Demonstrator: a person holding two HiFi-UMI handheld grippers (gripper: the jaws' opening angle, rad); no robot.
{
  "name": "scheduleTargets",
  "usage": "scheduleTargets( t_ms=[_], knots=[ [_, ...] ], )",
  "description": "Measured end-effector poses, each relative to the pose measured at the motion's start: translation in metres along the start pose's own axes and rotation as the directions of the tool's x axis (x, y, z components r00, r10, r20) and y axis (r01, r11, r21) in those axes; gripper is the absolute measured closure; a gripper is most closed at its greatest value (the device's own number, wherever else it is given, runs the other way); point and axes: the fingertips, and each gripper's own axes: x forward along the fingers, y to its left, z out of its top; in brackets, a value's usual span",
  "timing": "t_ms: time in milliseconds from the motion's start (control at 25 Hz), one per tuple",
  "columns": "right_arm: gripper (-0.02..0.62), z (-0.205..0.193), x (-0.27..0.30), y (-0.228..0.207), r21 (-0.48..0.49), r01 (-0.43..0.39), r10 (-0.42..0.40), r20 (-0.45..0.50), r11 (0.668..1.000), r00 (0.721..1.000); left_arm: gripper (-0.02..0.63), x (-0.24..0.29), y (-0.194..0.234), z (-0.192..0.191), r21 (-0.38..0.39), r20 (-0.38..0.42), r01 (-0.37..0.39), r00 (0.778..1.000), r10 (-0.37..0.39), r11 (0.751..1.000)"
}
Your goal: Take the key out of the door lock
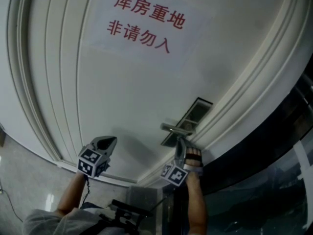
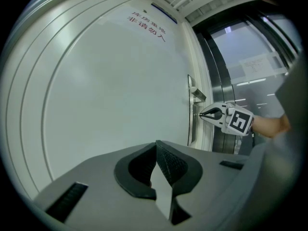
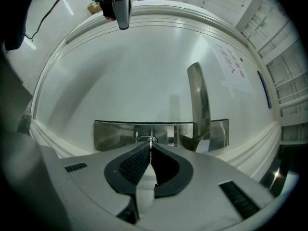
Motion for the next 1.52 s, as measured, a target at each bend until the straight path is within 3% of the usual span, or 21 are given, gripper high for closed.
scheduleTargets(
  t_ms=[360,560,880,1520],
  knots=[
    [0.575,0.000,-0.004,0.000,-0.004,0.003,-0.003,-0.007,1.000,1.000,0.601,0.002,0.002,-0.002,0.002,-0.006,0.007,1.000,-0.007,1.000],
    [0.575,-0.008,-0.003,0.002,-0.064,0.010,-0.012,-0.030,0.998,0.999,0.601,0.003,-0.001,0.000,0.004,-0.001,0.010,1.000,-0.010,1.000],
    [0.575,-0.002,-0.005,0.000,-0.007,0.008,-0.008,-0.010,1.000,1.000,0.601,0.000,-0.001,-0.002,0.001,-0.003,0.006,1.000,-0.006,1.000],
    [0.575,-0.008,-0.017,0.000,-0.045,0.018,-0.019,-0.029,0.999,0.999,0.601,-0.006,0.001,-0.003,-0.004,0.000,0.004,1.000,-0.004,1.000]
  ],
)
